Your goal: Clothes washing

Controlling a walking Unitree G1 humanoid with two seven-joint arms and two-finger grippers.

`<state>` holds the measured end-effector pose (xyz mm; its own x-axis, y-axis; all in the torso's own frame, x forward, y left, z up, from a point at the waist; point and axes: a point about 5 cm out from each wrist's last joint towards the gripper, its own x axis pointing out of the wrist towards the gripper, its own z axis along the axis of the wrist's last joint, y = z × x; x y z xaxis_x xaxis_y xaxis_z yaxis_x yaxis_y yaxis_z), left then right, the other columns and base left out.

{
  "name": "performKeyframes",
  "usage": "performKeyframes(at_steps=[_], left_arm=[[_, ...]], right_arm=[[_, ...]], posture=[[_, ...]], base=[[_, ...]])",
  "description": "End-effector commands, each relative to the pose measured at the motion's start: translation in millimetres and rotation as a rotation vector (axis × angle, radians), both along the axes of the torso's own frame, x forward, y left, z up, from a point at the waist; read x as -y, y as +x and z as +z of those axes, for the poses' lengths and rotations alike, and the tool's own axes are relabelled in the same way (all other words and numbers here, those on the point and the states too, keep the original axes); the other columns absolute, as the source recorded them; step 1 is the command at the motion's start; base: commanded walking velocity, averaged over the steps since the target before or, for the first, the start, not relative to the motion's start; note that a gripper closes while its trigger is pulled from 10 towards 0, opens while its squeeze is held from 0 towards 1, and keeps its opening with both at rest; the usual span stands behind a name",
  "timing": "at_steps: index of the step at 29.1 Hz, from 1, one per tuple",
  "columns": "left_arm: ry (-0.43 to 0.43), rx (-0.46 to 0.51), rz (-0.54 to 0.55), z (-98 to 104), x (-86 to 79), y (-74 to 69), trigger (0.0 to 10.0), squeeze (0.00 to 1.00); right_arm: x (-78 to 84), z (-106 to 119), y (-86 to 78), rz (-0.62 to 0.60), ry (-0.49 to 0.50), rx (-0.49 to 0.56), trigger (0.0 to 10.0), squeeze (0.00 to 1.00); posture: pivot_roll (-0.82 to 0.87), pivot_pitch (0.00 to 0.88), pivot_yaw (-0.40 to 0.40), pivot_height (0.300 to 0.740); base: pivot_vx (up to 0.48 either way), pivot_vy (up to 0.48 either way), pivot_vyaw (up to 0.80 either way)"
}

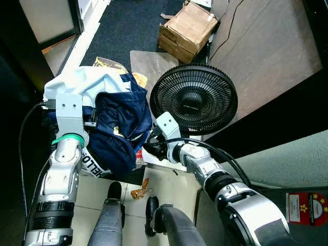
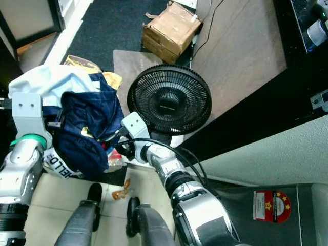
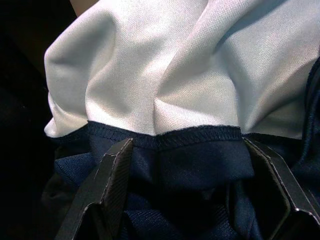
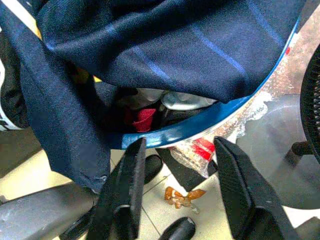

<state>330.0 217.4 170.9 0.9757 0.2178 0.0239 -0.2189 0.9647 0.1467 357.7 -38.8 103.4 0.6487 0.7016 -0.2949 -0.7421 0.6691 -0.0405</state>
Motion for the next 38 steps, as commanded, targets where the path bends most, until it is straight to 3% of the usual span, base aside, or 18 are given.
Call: performKeyframes(at_steps=[1,12,15,18,19,20,21,22,25,26,27,28,30,33,35,36,38], left_arm=[[-0.010,-0.047,0.000,-12,1.4,-4.5,10.0,0.00],[-0.015,-0.050,-0.002,-13,3.3,-3.1,10.0,0.00],[-0.013,-0.046,-0.006,-11,3.4,0.0,10.0,0.00],[-0.012,-0.043,-0.009,-10,3.8,1.3,10.0,0.00],[-0.011,-0.036,-0.019,-8,5.1,2.9,10.0,0.00],[-0.007,-0.021,-0.039,-3,7.5,4.6,10.0,0.00],[-0.007,-0.021,-0.039,-3,7.5,4.6,10.0,0.00],[-0.002,0.000,-0.063,3,11.1,4.7,10.0,0.00],[-0.002,0.000,-0.063,3,11.1,4.7,10.0,0.00],[-0.005,0.033,-0.097,13,16.9,3.1,10.0,0.00],[-0.005,0.033,-0.097,13,16.9,3.1,10.0,0.00],[-0.008,0.074,-0.165,25,29.5,-0.2,10.0,0.00],[-0.001,0.131,-0.286,41,51.7,-6.7,10.0,0.00],[0.002,0.140,-0.311,43,56.1,-7.9,10.0,0.00],[0.012,0.152,-0.341,45,61.7,-7.3,10.0,0.00],[0.025,0.160,-0.367,45,67.3,-3.0,10.0,0.00],[0.026,0.162,-0.369,45,68.7,-0.9,10.0,0.00]], right_arm=[[9.3,-15,-5.4,-0.023,-0.016,-0.056,0.0,0.00],[9.0,-1,1.8,-0.043,0.042,-0.024,0.0,0.00],[16.8,27,17.0,-0.120,0.134,0.069,0.0,0.00],[20.1,37,21.8,-0.144,0.167,0.104,0.0,0.00],[25.0,52,27.1,-0.171,0.211,0.155,4.2,0.00],[31.2,68,31.4,-0.196,0.253,0.224,10.0,0.00],[31.2,68,31.4,-0.196,0.253,0.224,10.0,0.00],[37.1,81,33.2,-0.214,0.288,0.288,10.0,0.00],[37.1,81,33.2,-0.214,0.288,0.288,10.0,0.00],[46.1,95,31.6,-0.240,0.322,0.366,10.0,0.00],[46.1,95,31.6,-0.240,0.322,0.366,10.0,0.00],[60.7,101,25.9,-0.293,0.328,0.439,10.0,0.00],[86.8,103,14.4,-0.413,0.314,0.527,10.0,0.00],[91.9,102,12.4,-0.440,0.308,0.539,10.0,0.00],[101.2,99,9.2,-0.500,0.312,0.544,10.0,0.00],[113.6,92,1.9,-0.585,0.321,0.537,10.0,0.00],[116.7,88,-0.9,-0.609,0.324,0.532,10.0,0.00]], posture=[[0.05,0.414,-0.209,0.740],[0.05,0.407,-0.204,0.740],[0.05,0.378,-0.189,0.740],[0.05,0.373,-0.186,0.740],[0.05,0.349,-0.172,0.740],[0.04,0.314,-0.154,0.740],[0.04,0.314,-0.154,0.740],[0.04,0.307,-0.151,0.740],[0.04,0.307,-0.151,0.740],[0.03,0.262,-0.130,0.740],[0.03,0.262,-0.130,0.740],[0.03,0.199,-0.092,0.740],[0.02,0.174,-0.074,0.740],[0.02,0.174,-0.074,0.740],[0.00,0.136,-0.053,0.740],[-0.01,0.106,-0.042,0.740],[-0.01,0.106,-0.042,0.740]], base=[[0.000,0.000,0.00],[0.000,0.000,0.00],[0.000,0.000,0.00],[0.000,0.000,0.00],[0.000,0.000,0.00],[0.000,0.000,0.00],[0.000,0.000,0.00],[0.000,0.000,0.00],[0.000,0.000,0.00],[0.000,0.000,0.00],[0.000,0.000,0.00],[0.000,0.000,0.00],[0.000,0.000,0.00],[0.000,0.000,0.00],[0.000,0.000,0.00],[0.000,0.000,0.00],[0.000,0.000,0.00]])
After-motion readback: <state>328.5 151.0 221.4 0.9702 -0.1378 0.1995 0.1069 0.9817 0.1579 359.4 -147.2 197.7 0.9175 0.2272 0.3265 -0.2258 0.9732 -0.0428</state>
